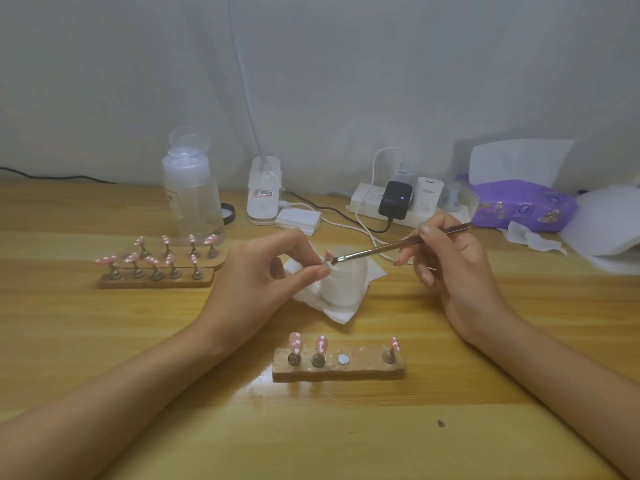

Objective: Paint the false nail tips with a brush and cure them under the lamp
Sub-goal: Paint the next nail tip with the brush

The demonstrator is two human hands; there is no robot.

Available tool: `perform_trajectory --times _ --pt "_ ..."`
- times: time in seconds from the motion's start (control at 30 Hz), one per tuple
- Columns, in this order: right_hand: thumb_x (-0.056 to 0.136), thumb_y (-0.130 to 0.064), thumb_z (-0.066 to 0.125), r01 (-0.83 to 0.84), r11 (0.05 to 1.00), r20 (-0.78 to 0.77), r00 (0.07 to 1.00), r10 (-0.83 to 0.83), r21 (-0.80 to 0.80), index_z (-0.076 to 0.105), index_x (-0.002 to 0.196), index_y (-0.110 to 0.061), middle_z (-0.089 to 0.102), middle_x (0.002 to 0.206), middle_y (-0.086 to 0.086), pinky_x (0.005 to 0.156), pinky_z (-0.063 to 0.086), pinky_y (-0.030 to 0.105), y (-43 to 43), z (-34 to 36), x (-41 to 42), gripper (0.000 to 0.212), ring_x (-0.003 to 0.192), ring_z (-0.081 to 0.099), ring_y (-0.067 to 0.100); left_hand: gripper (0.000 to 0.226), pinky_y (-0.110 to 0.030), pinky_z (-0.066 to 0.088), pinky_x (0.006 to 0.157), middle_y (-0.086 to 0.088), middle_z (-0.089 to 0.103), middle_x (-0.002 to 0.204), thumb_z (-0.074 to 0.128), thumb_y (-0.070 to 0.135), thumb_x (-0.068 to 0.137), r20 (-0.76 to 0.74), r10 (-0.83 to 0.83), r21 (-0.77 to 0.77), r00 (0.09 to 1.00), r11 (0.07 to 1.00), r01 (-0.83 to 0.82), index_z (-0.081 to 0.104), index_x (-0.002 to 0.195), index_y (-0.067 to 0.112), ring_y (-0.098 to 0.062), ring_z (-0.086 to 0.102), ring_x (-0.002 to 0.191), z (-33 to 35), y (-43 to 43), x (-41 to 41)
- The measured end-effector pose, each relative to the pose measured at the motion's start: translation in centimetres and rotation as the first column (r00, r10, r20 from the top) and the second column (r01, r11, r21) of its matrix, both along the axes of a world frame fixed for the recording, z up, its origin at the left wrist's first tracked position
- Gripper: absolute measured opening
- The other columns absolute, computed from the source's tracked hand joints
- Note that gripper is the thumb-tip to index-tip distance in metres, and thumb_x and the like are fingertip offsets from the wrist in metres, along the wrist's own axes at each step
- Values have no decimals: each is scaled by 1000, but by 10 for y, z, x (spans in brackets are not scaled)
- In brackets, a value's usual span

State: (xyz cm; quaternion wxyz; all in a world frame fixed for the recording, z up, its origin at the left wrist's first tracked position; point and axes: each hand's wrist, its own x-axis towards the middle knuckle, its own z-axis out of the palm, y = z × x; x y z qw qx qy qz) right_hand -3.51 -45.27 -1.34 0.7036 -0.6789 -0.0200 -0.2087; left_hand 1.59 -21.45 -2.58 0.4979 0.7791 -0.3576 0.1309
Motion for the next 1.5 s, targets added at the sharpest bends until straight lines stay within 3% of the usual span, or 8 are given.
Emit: perform_trajectory --times 0.2,0.33,0.5,0.63,0.8,0.93,1.07,1.5 --pt "94 -32 55 -57 998 22 998 56 32 53 77 -22 73 73 8 41 31 17 1 2 -1 20 41 42 10 10 -11 38 54 18 69 86 74 32 85 -10 16 26 1000 1000 -16 67 80 29 -4 48 50 -1 0 1" --pt "101 -18 48 16 999 -17 1000 -15 30 50 79 -16 72 69 8 42 29 19 0 0 0 23 40 38 10 10 -17 43 53 15 70 88 74 32 85 -29 19 18 999 1000 -18 66 80 29 -6 49 49 0 0 1" --pt "95 -31 54 -58 997 17 998 57 47 51 77 -21 72 73 8 43 26 22 1 2 -1 20 42 42 11 10 -19 45 53 16 70 88 75 32 84 -39 20 15 999 1000 -19 67 81 28 -8 53 50 0 0 1" --pt "102 -18 47 12 999 -37 999 -10 52 50 78 -17 72 69 8 41 29 17 0 0 1 24 40 38 10 12 -16 41 53 15 68 88 76 28 84 -19 25 9 1000 1000 -25 65 78 28 -8 51 51 0 0 0" --pt "94 -31 54 -65 996 8 998 64 54 51 77 -20 72 70 8 43 22 23 2 2 -1 20 40 40 10 12 -20 43 54 14 67 91 77 26 84 -21 23 7 1000 1000 -23 66 79 25 -10 50 50 1 0 0" --pt "100 -21 49 4 998 -33 999 -2 59 50 79 -18 72 70 7 41 27 18 0 1 1 22 39 39 9 12 -19 43 54 13 67 91 77 25 83 -29 27 6 999 1000 -27 66 79 23 -10 50 49 1 0 0" --pt "91 -34 55 -74 995 17 997 73 65 53 76 -22 72 71 7 41 26 19 1 2 0 20 39 40 10 12 -18 44 53 14 67 91 77 25 83 -29 30 6 999 1000 -29 66 79 23 -11 52 50 1 0 0" --pt "98 -23 51 -19 997 -28 999 21 76 49 78 -18 72 69 6 38 27 14 1 2 1 21 39 40 9 12 -19 44 54 15 68 91 76 27 83 -24 29 17 999 999 -28 66 79 26 -12 52 51 1 0 0"
